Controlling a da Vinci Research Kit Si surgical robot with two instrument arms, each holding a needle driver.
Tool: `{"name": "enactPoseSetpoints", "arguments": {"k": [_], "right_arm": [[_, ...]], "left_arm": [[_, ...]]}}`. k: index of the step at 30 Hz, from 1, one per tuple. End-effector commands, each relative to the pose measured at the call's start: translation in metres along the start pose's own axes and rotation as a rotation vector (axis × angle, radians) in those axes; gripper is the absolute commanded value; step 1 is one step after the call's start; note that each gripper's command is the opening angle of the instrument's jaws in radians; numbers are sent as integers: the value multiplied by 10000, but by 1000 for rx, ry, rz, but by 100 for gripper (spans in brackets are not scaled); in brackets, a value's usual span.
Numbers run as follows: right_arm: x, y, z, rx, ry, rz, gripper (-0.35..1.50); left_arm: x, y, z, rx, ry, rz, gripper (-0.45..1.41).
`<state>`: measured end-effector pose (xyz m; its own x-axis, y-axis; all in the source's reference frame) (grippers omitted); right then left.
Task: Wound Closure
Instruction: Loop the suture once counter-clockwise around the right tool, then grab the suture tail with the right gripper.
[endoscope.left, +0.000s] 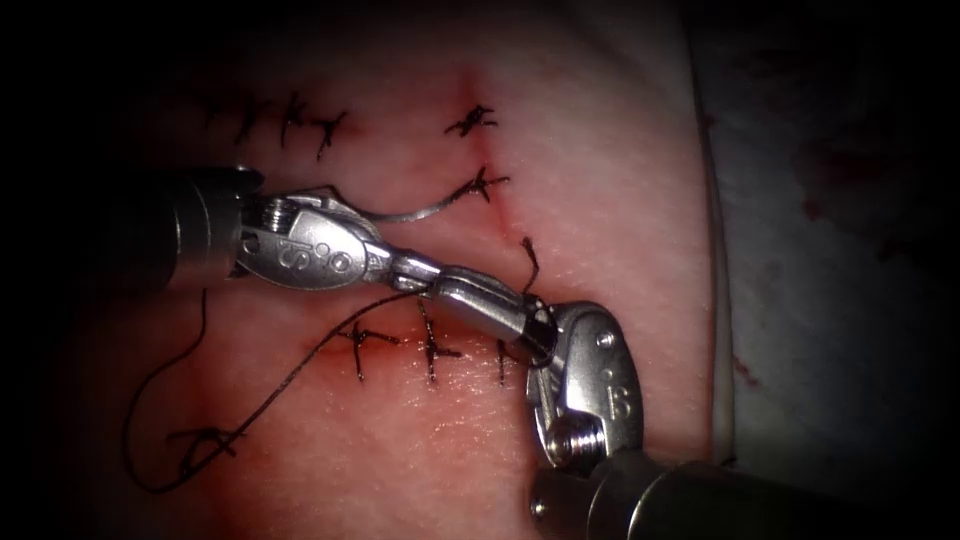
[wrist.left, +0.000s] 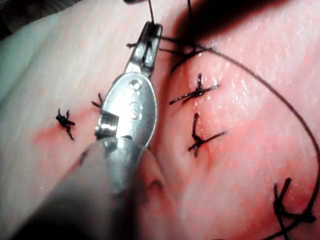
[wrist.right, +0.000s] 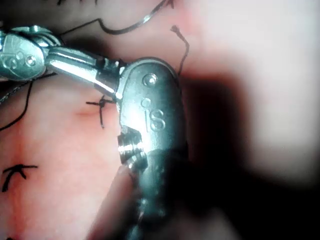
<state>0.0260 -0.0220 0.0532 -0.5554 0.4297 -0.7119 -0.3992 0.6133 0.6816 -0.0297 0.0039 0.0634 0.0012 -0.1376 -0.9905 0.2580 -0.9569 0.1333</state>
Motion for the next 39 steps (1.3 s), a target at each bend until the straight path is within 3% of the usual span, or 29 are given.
{"name": "enactPoseSetpoints", "arguments": {"k": [1,5,8,12,14,15,21,23,24,25,27,31,34,39], "right_arm": [[-5,0,7,-27,-1,7,-35],[-2,-1,4,-116,-11,3,-35],[-2,-1,3,-249,-22,13,-35],[-3,2,-1,-480,-126,-34,-35],[-3,3,-2,-516,-126,-29,-35],[-3,8,-6,-605,-133,-38,-35],[-3,22,-15,-708,-166,-44,-35],[-5,30,-19,-734,-196,-42,-8],[-10,36,-22,-756,-216,-29,17],[-10,36,-22,-756,-216,-29,17],[-17,40,-26,-770,-238,-28,51],[-33,44,-34,-799,-259,-31,61],[-44,49,-38,-825,-284,-18,91],[-49,51,-36,-834,-290,-7,96]], "left_arm": [[-7,-1,5,1,0,1,-45],[-12,14,9,8,1,-6,-45],[-16,26,14,7,-5,-5,-45],[-20,38,22,7,-13,2,-45],[-20,39,23,8,-14,3,-45],[-19,39,24,12,-10,3,-45],[-15,41,28,19,-8,4,-45],[-13,41,29,21,-11,3,-45],[-13,40,31,24,-15,2,-45],[-13,40,31,24,-15,2,-45],[-13,39,33,26,-16,2,-45],[-15,34,37,31,-19,0,-45],[-16,27,39,37,-19,-10,-45],[-18,23,41,40,-19,-12,-45]]}}
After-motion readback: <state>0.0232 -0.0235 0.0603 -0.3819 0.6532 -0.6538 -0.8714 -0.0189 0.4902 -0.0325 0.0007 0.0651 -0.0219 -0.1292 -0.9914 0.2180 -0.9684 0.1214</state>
